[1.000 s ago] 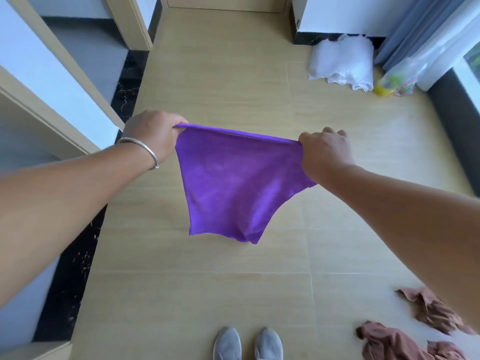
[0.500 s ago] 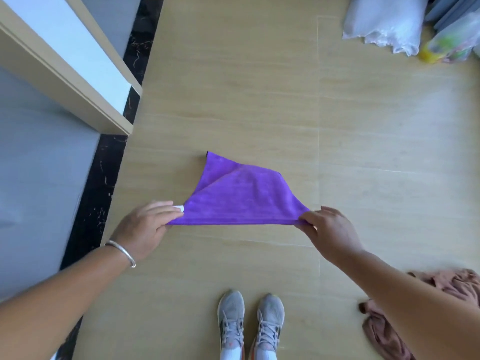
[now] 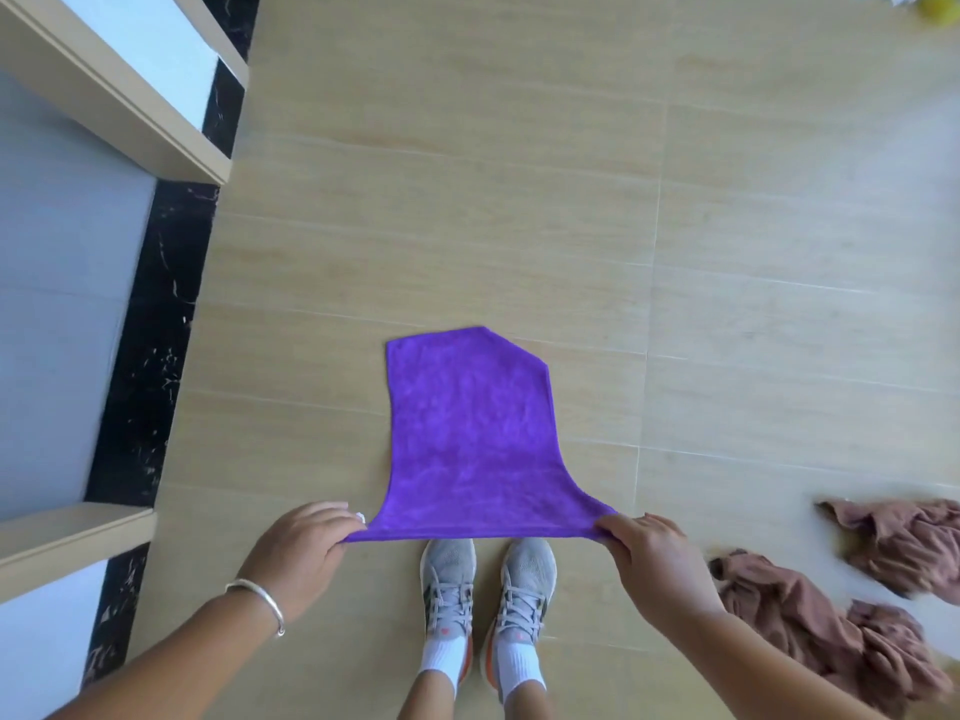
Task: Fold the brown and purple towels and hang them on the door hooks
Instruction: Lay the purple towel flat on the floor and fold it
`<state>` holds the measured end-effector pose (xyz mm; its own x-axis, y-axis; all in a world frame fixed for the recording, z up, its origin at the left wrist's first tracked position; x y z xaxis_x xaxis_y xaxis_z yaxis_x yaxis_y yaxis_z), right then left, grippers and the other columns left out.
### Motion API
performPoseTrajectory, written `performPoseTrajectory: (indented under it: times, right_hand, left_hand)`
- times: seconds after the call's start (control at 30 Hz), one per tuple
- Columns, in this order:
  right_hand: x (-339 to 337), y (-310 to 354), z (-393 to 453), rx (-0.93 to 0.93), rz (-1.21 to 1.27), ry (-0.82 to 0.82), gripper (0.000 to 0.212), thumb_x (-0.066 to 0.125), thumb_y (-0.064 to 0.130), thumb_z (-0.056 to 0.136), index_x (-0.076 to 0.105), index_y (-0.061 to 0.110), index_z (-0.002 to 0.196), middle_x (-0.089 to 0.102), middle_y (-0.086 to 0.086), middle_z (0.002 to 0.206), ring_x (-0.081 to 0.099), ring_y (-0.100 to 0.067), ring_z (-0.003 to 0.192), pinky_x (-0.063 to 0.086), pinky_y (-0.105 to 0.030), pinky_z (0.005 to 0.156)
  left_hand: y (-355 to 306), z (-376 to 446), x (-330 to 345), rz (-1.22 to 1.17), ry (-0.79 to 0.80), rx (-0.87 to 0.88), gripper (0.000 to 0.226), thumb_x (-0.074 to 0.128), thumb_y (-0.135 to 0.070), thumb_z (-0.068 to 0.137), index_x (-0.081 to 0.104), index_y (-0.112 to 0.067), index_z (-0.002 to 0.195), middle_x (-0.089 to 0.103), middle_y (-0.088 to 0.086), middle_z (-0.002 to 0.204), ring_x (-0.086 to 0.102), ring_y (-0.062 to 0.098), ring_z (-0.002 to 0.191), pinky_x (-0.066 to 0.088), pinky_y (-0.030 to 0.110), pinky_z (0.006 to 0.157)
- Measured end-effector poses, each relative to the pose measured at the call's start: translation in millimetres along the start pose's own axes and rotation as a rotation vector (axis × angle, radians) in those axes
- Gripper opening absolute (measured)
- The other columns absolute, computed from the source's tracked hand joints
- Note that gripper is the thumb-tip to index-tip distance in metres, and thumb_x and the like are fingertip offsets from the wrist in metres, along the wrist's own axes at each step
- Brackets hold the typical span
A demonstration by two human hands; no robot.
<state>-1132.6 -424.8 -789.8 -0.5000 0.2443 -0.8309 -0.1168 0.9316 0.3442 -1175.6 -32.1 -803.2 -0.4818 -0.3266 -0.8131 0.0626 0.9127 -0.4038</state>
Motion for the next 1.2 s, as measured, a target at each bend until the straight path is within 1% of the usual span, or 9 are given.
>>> performPoseTrajectory:
  times: [0.13,0.2,0.33,0.57,0.73,0.93,1.0,1.1,1.2]
  right_hand:
    - [-24.6,4.9,36.6,0.067,-0.086,0.015,0.017,0.054,0.024,0.092,0.069,0.023,0.085,0.069,0.000,0.067,0.061,-0.029,0.069,0.036,-0.031,0.063]
    - [-49.6,10.5,61.3,0.072,-0.085,-0.027,0.018,0.051,0.026,0.097,0.069,0.023,0.092,0.071,-0.003,0.078,0.061,-0.030,0.080,0.030,-0.030,0.067]
    - [-120.5,22.4,114.3,0.085,-0.095,-0.161,0.022,0.049,0.031,0.098,0.068,0.023,0.104,0.072,-0.008,0.091,0.062,-0.033,0.089,0.036,-0.033,0.072]
    - [-261.6,45.6,175.7,0.047,-0.083,-0.489,0.026,0.049,0.031,0.098,0.069,0.018,0.107,0.070,-0.016,0.095,0.060,-0.038,0.089,0.037,-0.035,0.069]
    - [-319.7,54.3,182.6,-0.015,-0.059,-0.659,0.024,0.051,0.032,0.096,0.069,0.017,0.101,0.070,-0.015,0.087,0.059,-0.038,0.081,0.039,-0.035,0.065]
    - [-313.5,44.8,163.2,-0.098,-0.036,-0.699,0.022,0.058,0.031,0.093,0.071,0.014,0.094,0.068,-0.016,0.078,0.059,-0.038,0.074,0.044,-0.037,0.064]
    - [-296.1,39.1,151.1,-0.123,-0.051,-0.674,0.021,0.061,0.031,0.092,0.072,0.013,0.091,0.067,-0.017,0.073,0.060,-0.039,0.070,0.043,-0.036,0.062]
    - [-258.6,31.6,130.4,-0.178,-0.105,-0.607,0.026,0.058,0.033,0.086,0.073,0.012,0.082,0.063,-0.016,0.061,0.059,-0.037,0.059,0.040,-0.033,0.058]
    - [-214.0,20.6,110.6,-0.201,-0.140,-0.537,0.027,0.060,0.035,0.082,0.072,0.014,0.072,0.058,-0.010,0.051,0.056,-0.034,0.049,0.045,-0.034,0.056]
  left_hand:
    - [-6.6,34.0,-24.2,0.049,0.021,-0.049,0.029,0.048,-0.028,0.079,0.077,-0.025,0.079,0.072,-0.011,0.076,0.071,0.015,0.077,0.050,0.020,0.061]
    - [-10.8,62.6,-49.2,0.038,-0.005,-0.112,0.030,0.046,-0.028,0.091,0.076,-0.024,0.092,0.071,-0.004,0.086,0.067,0.024,0.088,0.050,0.027,0.069]
    - [-19.9,123.1,-119.6,0.035,-0.096,-0.232,0.026,0.048,-0.027,0.098,0.070,-0.028,0.112,0.069,0.001,0.108,0.060,0.027,0.104,0.047,0.033,0.078]
    - [-50.3,196.2,-270.3,0.027,-0.407,-0.171,0.027,0.046,-0.028,0.099,0.070,-0.024,0.111,0.070,0.007,0.104,0.061,0.035,0.098,0.051,0.043,0.079]
    - [-66.0,208.5,-333.8,0.064,-0.610,-0.071,0.026,0.044,-0.027,0.099,0.069,-0.028,0.108,0.067,0.002,0.095,0.057,0.032,0.090,0.047,0.038,0.071]
    - [-58.0,181.5,-319.8,0.120,-0.714,0.143,0.028,0.047,-0.018,0.092,0.069,-0.018,0.109,0.068,0.002,0.098,0.059,0.031,0.091,0.041,0.030,0.067]
    - [-52.8,164.8,-294.1,0.150,-0.677,0.168,0.029,0.051,-0.013,0.090,0.071,-0.016,0.110,0.069,0.004,0.097,0.061,0.031,0.089,0.042,0.030,0.064]
    - [-41.9,139.9,-245.4,0.128,-0.597,0.131,0.039,0.044,-0.014,0.084,0.074,-0.014,0.109,0.072,0.013,0.105,0.067,0.032,0.100,0.053,0.038,0.078]
    - [-31.8,117.7,-198.2,0.113,-0.488,0.155,0.051,0.033,-0.019,0.079,0.075,-0.011,0.106,0.074,0.008,0.103,0.068,0.031,0.102,0.049,0.032,0.084]
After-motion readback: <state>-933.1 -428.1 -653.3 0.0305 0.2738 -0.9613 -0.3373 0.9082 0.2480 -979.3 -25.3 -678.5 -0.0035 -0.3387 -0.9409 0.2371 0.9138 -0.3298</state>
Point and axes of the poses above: each hand's wrist, its own z-axis towards the middle knuckle, its own x-axis out of the palm, y = z × x, the point moved 1 cm from there along z, towards the middle knuckle
